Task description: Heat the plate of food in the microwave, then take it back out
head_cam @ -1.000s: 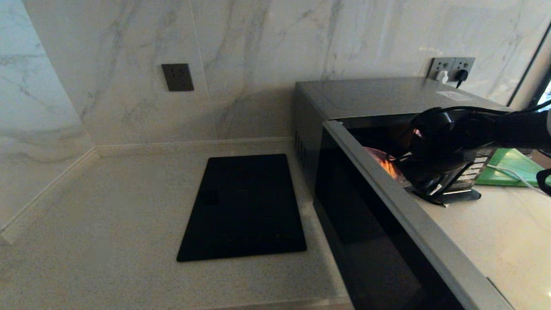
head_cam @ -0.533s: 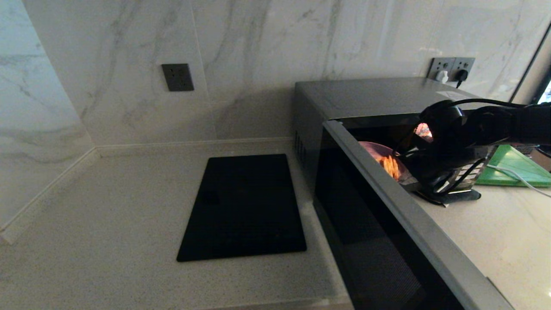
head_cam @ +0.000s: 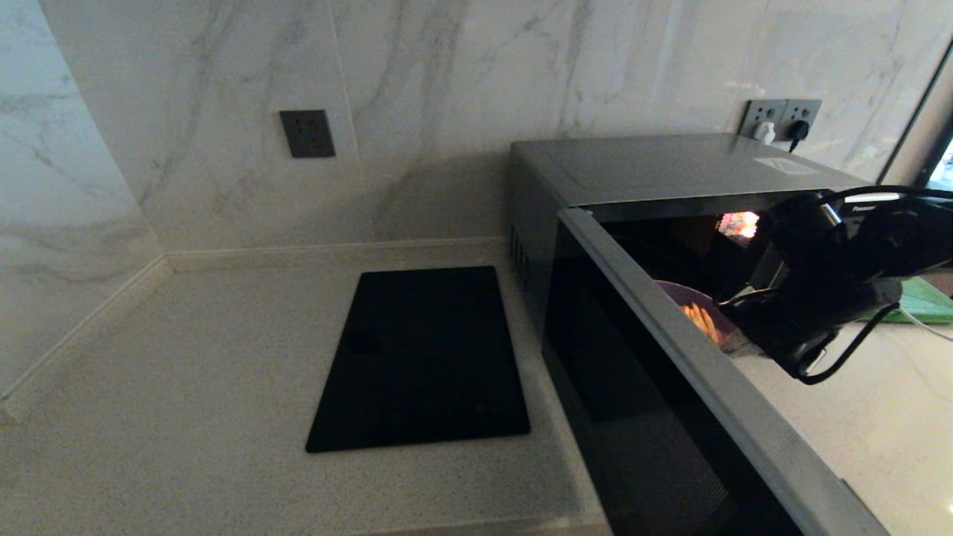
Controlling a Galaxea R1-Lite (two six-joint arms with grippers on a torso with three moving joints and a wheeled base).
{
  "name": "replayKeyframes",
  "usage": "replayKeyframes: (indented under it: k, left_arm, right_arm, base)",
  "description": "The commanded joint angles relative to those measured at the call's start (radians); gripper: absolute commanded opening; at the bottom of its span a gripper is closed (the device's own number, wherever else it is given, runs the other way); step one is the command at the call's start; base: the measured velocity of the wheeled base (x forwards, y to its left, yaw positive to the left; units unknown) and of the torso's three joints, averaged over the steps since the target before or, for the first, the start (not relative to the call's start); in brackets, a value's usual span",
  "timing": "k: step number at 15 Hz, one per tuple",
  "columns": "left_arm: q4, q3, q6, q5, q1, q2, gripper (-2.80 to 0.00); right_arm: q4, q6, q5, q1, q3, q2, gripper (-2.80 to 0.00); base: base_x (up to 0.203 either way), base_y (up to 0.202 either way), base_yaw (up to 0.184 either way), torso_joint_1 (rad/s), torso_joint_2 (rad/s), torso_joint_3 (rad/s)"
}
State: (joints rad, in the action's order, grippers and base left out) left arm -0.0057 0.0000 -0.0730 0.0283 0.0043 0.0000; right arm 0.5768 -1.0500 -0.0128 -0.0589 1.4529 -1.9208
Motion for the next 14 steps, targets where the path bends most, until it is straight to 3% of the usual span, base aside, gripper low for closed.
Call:
replayKeyframes:
  k: [1,5,7,10,14]
  left_arm:
    - [0.0,0.0,-0.001,0.001,0.0,0.002,-2.8]
    - [0.0,0.0,-0.001,0.001,0.0,0.002,-2.8]
    - [0.0,0.0,-0.001,0.001,0.0,0.001,-2.8]
    - [0.0,0.0,-0.001,0.001,0.0,0.002,-2.8]
    - [0.0,0.0,-0.001,0.001,0.0,0.0,-2.8]
  right_arm:
    - [0.003,-0.004,-0.027,-0.001,-0.097,0.132,-2.8]
    - [0.003,-0.004,-0.104,0.011,-0.283,0.296,-2.8]
    - [0.004,0.008,-0.122,0.077,-0.366,0.386,-2.8]
    - [0.004,0.077,-0.13,0.274,-0.439,0.457,-2.8]
    - [-0.015,0.208,-0.132,0.577,-0.438,0.46,-2.8]
  base:
    - [0.0,0.0,0.0,0.0,0.0,0.0]
    - [0.0,0.0,0.0,0.0,0.0,0.0]
    - [0.0,0.0,0.0,0.0,0.0,0.0]
    - [0.0,0.0,0.0,0.0,0.0,0.0]
    - [0.0,0.0,0.0,0.0,0.0,0.0]
